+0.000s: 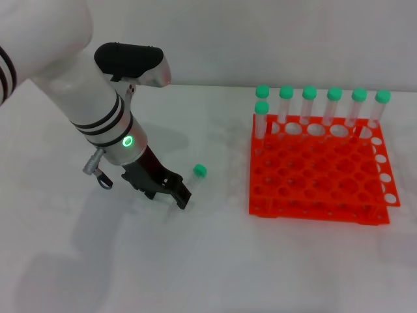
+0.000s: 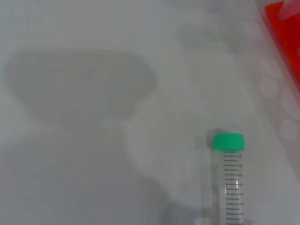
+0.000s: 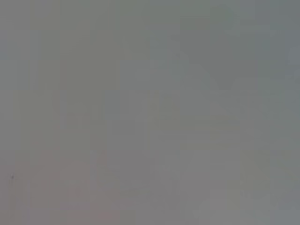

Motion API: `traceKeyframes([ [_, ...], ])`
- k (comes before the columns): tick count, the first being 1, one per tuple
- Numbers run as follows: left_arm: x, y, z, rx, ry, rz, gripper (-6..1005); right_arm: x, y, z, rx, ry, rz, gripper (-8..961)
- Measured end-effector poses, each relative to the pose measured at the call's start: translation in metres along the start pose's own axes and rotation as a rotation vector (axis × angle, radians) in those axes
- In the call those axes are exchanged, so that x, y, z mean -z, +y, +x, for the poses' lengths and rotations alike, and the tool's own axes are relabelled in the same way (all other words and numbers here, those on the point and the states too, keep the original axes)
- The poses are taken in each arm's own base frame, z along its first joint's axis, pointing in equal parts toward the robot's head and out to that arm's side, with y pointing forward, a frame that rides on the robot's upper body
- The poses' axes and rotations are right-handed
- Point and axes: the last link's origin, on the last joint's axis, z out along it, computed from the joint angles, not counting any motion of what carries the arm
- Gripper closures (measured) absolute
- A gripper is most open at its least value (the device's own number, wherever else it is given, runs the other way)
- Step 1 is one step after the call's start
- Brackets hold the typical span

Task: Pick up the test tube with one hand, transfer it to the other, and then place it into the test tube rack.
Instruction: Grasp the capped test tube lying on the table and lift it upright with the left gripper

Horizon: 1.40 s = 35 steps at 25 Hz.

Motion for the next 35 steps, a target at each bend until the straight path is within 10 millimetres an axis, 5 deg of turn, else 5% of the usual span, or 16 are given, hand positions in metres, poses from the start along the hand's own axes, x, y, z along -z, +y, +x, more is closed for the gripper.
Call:
traceKeyframes([
  [17,-0.008,0.010,0.000,-0.039,-0.030,0.017,491,-0.002,0.000,0.001,0.001,0.012,0.000,92],
  [28,-0.010,0.011,-0.003,-0.063,-0.051,0.022,768,-0.001,-0.002,0.001,0.003,0.011,0.007,92],
  [35,-0.006,0.010,0.003,-0.077,-0.022,0.027,767,-0.001,-0.002,0.001,0.003,0.013,0.008,93],
])
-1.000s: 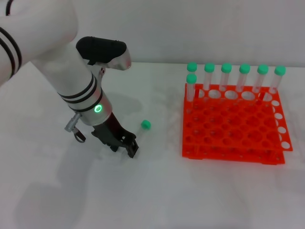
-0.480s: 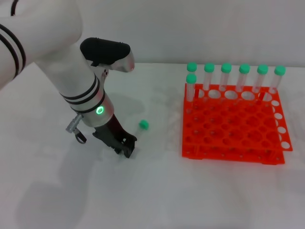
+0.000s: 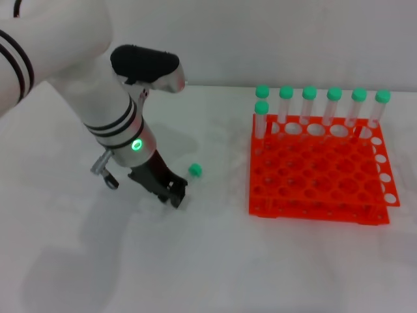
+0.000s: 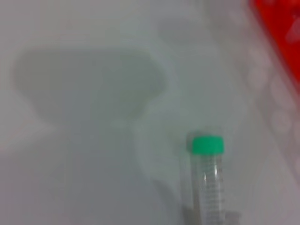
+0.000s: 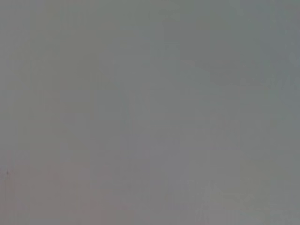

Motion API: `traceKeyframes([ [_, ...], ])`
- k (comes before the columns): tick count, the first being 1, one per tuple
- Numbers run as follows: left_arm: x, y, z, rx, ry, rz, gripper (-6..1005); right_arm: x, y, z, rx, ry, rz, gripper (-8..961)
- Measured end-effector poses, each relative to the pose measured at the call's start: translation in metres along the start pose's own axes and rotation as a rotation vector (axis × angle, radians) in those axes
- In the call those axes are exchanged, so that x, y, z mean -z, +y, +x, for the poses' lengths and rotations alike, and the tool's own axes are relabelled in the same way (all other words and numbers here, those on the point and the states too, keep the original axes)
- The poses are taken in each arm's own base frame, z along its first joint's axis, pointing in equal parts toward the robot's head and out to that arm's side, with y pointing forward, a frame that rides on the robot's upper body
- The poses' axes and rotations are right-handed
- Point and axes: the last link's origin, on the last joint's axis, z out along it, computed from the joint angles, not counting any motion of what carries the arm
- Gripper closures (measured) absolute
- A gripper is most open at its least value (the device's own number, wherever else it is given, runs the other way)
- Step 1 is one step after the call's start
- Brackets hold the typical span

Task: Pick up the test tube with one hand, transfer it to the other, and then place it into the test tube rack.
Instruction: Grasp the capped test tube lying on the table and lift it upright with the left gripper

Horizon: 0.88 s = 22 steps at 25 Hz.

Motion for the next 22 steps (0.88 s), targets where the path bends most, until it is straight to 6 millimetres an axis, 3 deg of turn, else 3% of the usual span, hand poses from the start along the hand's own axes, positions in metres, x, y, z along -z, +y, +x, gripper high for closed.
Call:
traceKeyframes([
  [9,0.0057,-0.0012,0.0114,-0.035,0.068,-0.006,793,0.0016,-0.0006,0.0000,-0.001,-0.003,0.001,93],
  [12,0.0028,0.0024,0.0083,-0.046,0.039,0.001,952,0.0017,-0.0005,0.0000,-0.002,-0.004,0.001,93],
  [17,0.0043,0.0022,0.0104,-0.044,0.042,0.020,851,0.0017,-0.0007,-0.0002,-0.009,-0.004,0.001,93],
  [22,0.0049,0.0021,0.0110,-0.056,0.042,0.024,654,0.0021,0.0005,0.0006,-0.013,-0.002,0.000,92],
])
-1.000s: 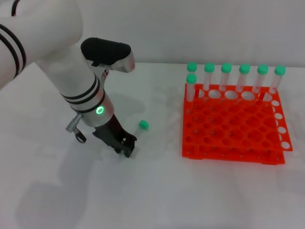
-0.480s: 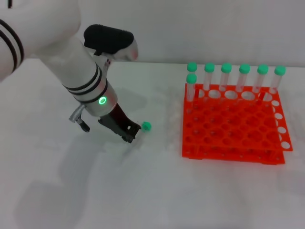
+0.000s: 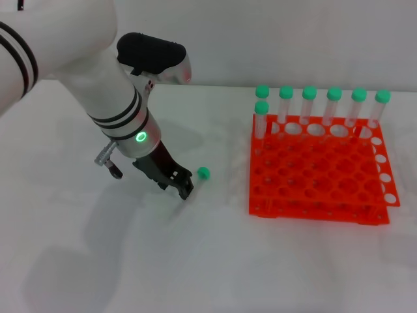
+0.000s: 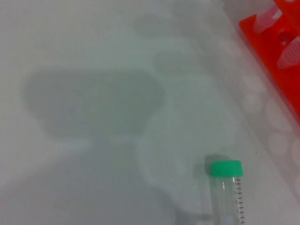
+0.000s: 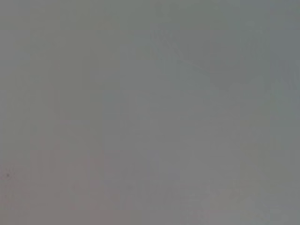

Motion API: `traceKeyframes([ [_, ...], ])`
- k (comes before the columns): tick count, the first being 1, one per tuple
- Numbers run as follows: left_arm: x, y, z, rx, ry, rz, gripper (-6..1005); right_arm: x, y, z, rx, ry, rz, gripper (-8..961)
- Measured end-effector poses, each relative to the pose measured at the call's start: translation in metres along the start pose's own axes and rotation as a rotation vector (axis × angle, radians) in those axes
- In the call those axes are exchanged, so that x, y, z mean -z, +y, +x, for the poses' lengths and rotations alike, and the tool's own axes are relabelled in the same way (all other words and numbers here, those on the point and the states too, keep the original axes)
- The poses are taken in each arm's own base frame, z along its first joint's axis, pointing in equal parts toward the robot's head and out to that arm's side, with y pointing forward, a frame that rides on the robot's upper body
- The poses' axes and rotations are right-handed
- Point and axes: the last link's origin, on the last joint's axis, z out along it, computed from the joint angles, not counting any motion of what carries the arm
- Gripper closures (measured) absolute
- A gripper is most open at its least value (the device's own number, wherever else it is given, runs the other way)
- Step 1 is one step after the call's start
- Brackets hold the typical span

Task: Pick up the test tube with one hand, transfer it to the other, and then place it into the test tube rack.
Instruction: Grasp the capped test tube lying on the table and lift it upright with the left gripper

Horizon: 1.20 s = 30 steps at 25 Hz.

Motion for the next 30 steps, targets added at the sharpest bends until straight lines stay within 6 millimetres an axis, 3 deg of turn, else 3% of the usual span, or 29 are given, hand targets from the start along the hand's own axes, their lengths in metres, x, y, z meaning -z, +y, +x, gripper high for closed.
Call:
traceKeyframes([
  [12,-0.0036,0.0051,-0.0003,-0.048,-0.022,0.029,375,-0.0026,0.0016,-0.0008,-0.001,0.000,-0.004,92],
  [17,-0.0038,0.0051,0.0004,-0.047,-0.017,0.030,209,-0.0033,0.0018,-0.0012,-0.001,-0.002,-0.005,92],
  [22,-0.0050,0.0065,-0.0006,-0.047,-0.024,0.027,246,-0.0036,0.0016,-0.0015,0.000,-0.003,-0.004,92],
  [25,-0.0064,0.0080,-0.0020,-0.048,-0.040,0.023,435,-0.0037,0.0015,-0.0016,0.000,-0.003,-0.004,93],
  [30,-0.0087,0.0102,-0.0050,-0.046,-0.067,0.018,571,-0.0040,0.0008,-0.0021,0.002,-0.005,-0.003,93],
])
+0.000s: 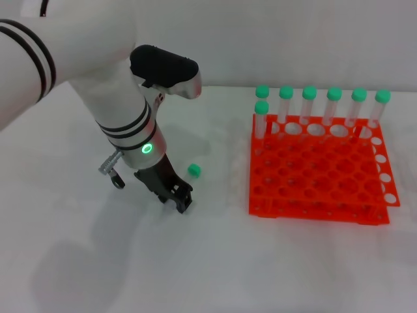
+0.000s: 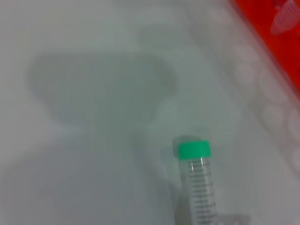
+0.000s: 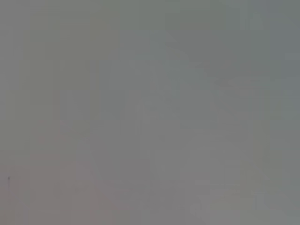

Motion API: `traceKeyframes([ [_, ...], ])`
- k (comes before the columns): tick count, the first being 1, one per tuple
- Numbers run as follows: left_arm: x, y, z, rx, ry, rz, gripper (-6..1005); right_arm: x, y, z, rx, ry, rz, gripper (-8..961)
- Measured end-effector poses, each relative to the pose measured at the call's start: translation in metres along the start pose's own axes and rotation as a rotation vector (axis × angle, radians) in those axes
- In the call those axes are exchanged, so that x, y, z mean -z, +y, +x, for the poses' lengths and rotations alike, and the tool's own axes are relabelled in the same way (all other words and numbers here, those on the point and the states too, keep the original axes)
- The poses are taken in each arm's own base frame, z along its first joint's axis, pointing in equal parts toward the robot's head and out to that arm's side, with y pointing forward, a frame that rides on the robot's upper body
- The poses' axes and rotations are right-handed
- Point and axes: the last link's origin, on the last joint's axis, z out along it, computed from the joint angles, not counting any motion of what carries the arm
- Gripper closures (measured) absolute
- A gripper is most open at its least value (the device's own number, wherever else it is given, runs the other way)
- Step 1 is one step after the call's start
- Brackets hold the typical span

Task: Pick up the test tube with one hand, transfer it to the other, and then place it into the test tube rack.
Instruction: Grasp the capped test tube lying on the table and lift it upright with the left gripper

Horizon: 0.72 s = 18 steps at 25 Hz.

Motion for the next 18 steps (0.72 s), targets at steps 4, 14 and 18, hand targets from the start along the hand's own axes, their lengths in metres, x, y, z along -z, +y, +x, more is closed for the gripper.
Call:
traceKeyframes([
  [4,0.0006,0.0022,-0.0019,0.003,-0.023,-0.007,612,-0.0001,-0.0004,-0.0002,0.001,-0.001,0.000,93],
  [14,0.0007,0.0031,-0.0025,0.004,-0.030,-0.010,661,0.0003,-0.0011,-0.0002,0.002,0.000,0.002,93],
  [18,-0.0004,0.0024,-0.0039,0.009,-0.028,-0.014,703,0.0003,-0.0007,-0.0002,0.001,-0.001,0.001,93],
])
